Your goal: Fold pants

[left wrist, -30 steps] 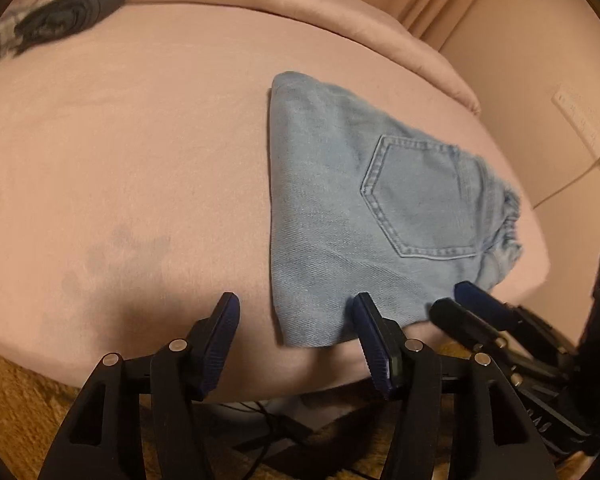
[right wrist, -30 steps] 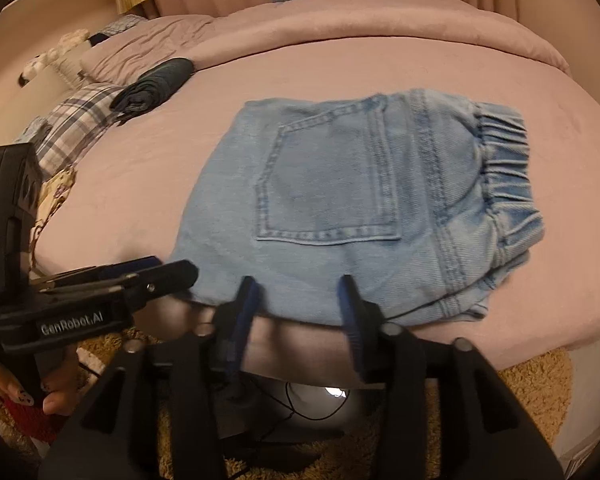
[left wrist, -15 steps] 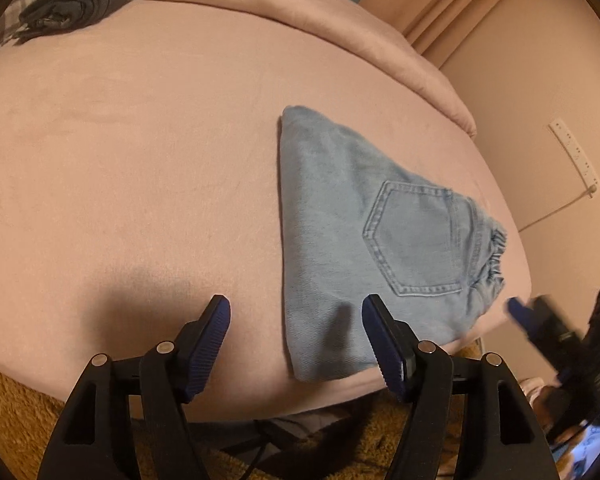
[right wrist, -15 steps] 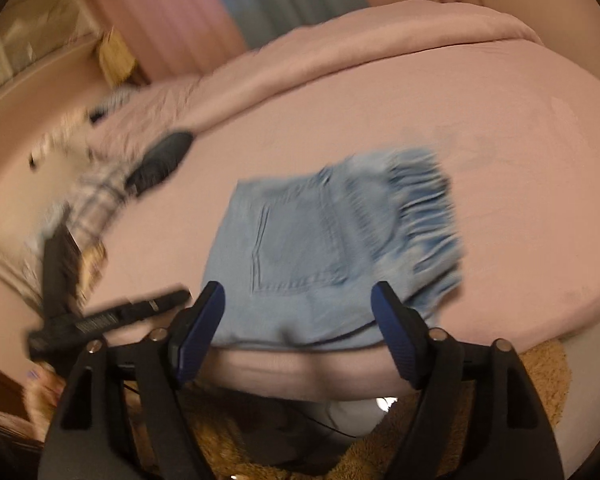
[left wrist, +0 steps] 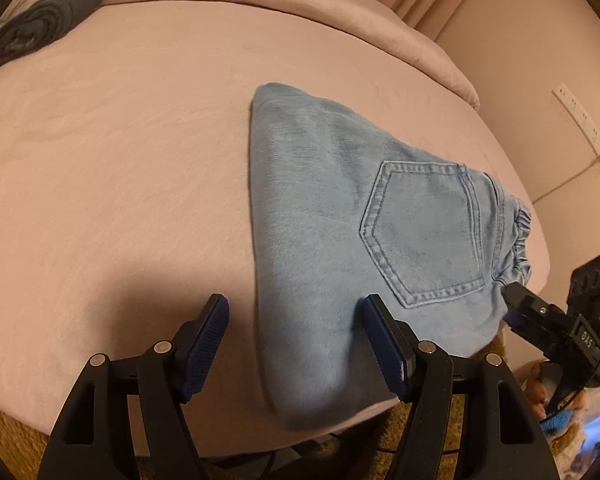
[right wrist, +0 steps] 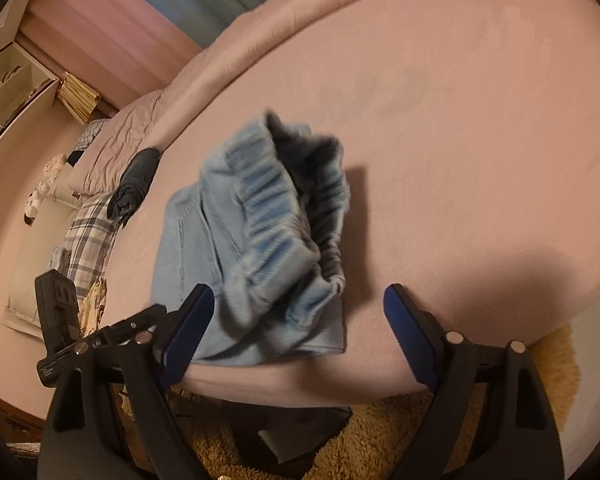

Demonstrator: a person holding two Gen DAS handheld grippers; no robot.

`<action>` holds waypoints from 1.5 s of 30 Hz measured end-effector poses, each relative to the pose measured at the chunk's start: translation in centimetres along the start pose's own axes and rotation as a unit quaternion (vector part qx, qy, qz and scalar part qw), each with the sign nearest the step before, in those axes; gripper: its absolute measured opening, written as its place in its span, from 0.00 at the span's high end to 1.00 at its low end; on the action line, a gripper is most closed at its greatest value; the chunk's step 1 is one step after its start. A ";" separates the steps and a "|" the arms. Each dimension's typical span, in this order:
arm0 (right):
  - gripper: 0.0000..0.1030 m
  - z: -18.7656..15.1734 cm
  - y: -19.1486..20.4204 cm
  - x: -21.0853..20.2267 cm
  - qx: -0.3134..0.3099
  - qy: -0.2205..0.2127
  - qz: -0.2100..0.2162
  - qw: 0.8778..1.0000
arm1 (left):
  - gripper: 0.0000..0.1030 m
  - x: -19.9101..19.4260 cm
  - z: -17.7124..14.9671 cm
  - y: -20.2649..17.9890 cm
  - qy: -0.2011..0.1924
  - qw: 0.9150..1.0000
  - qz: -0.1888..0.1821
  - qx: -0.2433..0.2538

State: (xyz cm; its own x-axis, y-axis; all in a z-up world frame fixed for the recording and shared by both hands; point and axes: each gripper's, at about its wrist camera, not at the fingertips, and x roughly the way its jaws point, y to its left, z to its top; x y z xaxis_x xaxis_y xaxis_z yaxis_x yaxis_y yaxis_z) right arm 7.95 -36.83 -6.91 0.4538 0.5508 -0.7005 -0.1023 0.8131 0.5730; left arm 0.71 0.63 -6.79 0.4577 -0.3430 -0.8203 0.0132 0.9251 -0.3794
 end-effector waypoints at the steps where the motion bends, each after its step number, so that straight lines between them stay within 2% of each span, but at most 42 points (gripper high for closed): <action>1: 0.17 0.0 -0.1 0.0 -0.001 0.000 0.004 1.000 | 0.34 0.3 0.2 -0.2 0.000 1.000 0.001 0.001; 3: 0.17 0.1 0.1 0.1 -0.014 -0.002 0.017 1.000 | 0.34 0.7 0.5 -0.4 0.002 1.000 0.002 0.000; 8: 0.18 1.1 0.7 2.1 -0.023 0.026 0.064 0.997 | 0.34 2.1 1.9 -1.1 0.018 1.000 -0.003 0.009; 14: 0.18 2.3 1.9 4.6 -0.041 0.043 0.065 0.996 | 0.34 3.8 4.1 -1.6 0.025 1.000 -0.018 0.004; 15: 0.22 2.4 2.0 4.9 -0.042 0.042 0.063 0.996 | 0.40 3.8 4.1 -1.7 0.023 1.000 -0.018 0.003; 16: 0.32 2.4 2.0 4.9 -0.044 0.041 0.057 0.997 | 0.50 3.8 4.2 -2.0 0.019 1.000 -0.016 0.004; 19: 0.46 1.9 2.4 4.3 -0.060 0.023 0.025 0.998 | 0.62 3.3 3.8 -2.8 0.004 1.000 -0.002 0.014; 22: 0.54 1.7 3.6 3.8 -0.076 0.002 0.005 0.997 | 0.71 2.6 4.4 -3.6 -0.004 1.000 0.001 0.016; 25: 0.60 2.6 4.8 2.9 -0.093 -0.012 0.001 0.996 | 0.74 1.2 5.7 -4.0 -0.016 0.999 -0.038 0.013; 26: 0.60 3.1 5.2 2.5 -0.097 -0.017 0.008 0.995 | 0.74 0.6 6.4 -4.2 -0.023 0.998 -0.050 0.016; 29: 0.62 5.0 6.8 1.8 -0.113 -0.036 0.032 0.992 | 0.74 -0.5 8.4 -4.9 -0.057 0.997 -0.036 0.026; 32: 0.62 7.3 8.0 2.2 -0.118 -0.052 0.048 0.990 | 0.74 -1.1 10.8 -4.5 -0.080 0.996 -0.042 0.018; 34: 0.62 8.9 8.7 3.2 -0.122 -0.058 0.056 0.989 | 0.74 -0.8 12.3 -4.3 -0.094 0.995 -0.035 0.025; 37: 0.62 10.9 8.9 5.3 -0.120 -0.056 0.064 0.989 | 0.74 0.8 14.2 -3.5 -0.094 0.995 -0.016 0.029; 42: 0.62 12.1 7.9 9.6 -0.118 -0.030 0.039 0.992 | 0.74 5.1 15.3 -0.8 -0.053 0.998 0.028 0.006; 45: 0.56 11.5 7.0 12.3 -0.124 -0.002 -0.026 0.992 | 0.73 6.2 15.1 0.4 -0.044 0.999 0.032 -0.003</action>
State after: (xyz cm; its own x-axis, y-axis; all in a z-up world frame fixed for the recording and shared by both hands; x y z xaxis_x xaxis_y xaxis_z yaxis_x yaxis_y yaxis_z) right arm 22.97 -26.53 -6.60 0.4676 0.5065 -0.7244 -0.2927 0.8620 0.4138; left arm 16.96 1.32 -5.61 0.5333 -0.2677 -0.8024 -0.0243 0.9433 -0.3309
